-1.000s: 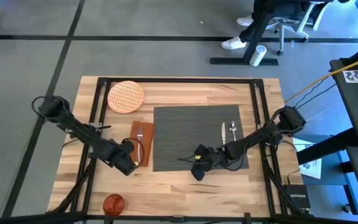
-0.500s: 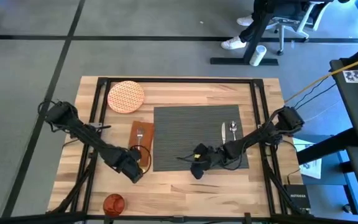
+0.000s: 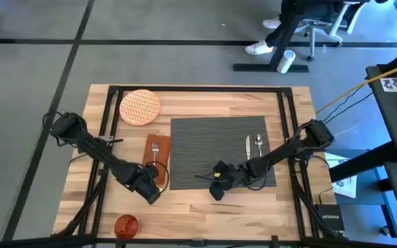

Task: Set table place
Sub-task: Adjust the gray tablemat

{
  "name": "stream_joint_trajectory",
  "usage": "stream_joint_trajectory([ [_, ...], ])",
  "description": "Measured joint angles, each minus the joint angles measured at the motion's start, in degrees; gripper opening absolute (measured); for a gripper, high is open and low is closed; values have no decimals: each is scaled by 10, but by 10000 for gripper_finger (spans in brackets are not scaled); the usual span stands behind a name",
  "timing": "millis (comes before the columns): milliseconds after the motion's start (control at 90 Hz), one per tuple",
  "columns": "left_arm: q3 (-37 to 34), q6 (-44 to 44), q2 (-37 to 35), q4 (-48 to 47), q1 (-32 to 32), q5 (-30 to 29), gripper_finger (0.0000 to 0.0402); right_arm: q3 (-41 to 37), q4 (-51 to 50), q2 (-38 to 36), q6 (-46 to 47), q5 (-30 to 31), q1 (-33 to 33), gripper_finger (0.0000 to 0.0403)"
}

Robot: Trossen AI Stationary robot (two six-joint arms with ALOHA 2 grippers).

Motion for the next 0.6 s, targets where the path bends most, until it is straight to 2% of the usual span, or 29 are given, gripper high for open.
stream_joint_trajectory([
  [600,0,-6,0,37,0,-17,0,0,1,0,-4,12,0,0],
])
